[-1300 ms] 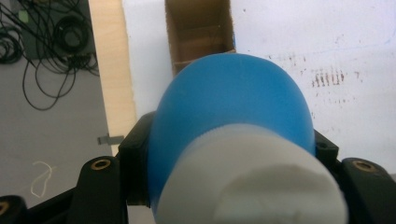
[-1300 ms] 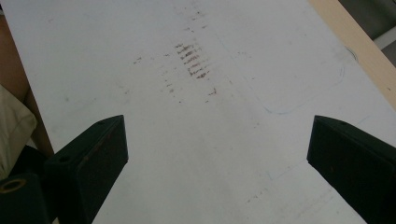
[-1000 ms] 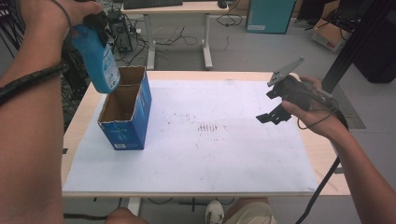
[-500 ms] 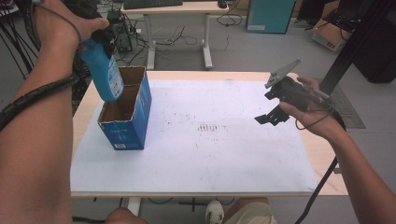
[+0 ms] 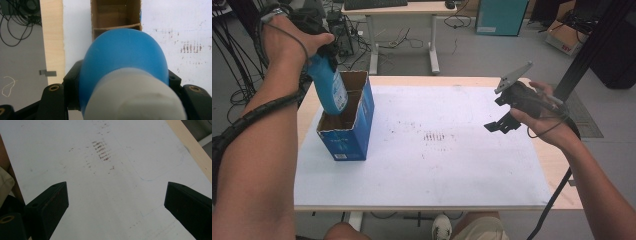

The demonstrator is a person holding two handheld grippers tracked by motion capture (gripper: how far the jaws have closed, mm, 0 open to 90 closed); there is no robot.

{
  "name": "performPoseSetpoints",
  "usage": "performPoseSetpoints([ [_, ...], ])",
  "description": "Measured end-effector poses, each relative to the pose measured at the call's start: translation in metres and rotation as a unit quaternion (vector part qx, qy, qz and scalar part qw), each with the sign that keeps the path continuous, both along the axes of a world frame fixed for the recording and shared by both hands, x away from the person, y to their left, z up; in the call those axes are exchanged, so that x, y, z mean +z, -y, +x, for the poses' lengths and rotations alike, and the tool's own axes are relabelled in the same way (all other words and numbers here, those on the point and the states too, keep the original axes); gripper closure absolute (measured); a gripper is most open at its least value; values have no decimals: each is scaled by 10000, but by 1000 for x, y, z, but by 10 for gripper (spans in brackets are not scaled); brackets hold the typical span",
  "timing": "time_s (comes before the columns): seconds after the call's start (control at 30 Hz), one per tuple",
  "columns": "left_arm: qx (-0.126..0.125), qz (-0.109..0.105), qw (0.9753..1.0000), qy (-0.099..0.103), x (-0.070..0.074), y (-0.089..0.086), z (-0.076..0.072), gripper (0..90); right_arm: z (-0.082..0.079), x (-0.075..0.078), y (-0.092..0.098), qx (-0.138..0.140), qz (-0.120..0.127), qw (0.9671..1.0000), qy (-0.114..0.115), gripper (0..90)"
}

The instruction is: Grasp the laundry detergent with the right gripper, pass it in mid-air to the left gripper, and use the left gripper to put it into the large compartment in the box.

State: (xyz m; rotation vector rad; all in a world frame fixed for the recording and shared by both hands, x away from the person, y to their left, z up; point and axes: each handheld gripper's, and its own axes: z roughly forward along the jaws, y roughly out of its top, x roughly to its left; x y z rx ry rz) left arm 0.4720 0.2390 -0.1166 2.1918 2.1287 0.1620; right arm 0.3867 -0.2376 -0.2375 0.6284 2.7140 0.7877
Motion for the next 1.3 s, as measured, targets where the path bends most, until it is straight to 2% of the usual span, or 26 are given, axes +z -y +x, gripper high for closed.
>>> performPoseSetpoints([
  [0.2,-15,31,10000,-26,-20,-1,1,374,0,-2,-2,-55,-32,10000,-51,54],
  [0.4,-46,-18,10000,-82,-42,1,3,374,0,-3,-4,8,-51,10000,-52,54],
  [1.0,-37,-37,10000,-22,-91,3,2,374,0,-9,-1,-23,-111,9999,-56,54],
  [1.07,-43,-24,10000,-9,-96,3,1,374,-1,-10,-1,-56,-51,10000,-48,54],
  [1.2,-44,2,10000,1,-104,4,1,375,0,-11,0,12,-130,9999,-54,54],
  [1.27,-38,-2,10000,-13,-108,4,1,375,-2,-12,0,-99,-53,9999,-83,54],
  [1.3,-39,-1,10000,-1,-110,4,1,375,-1,-11,1,-36,-97,9999,-74,54],
])
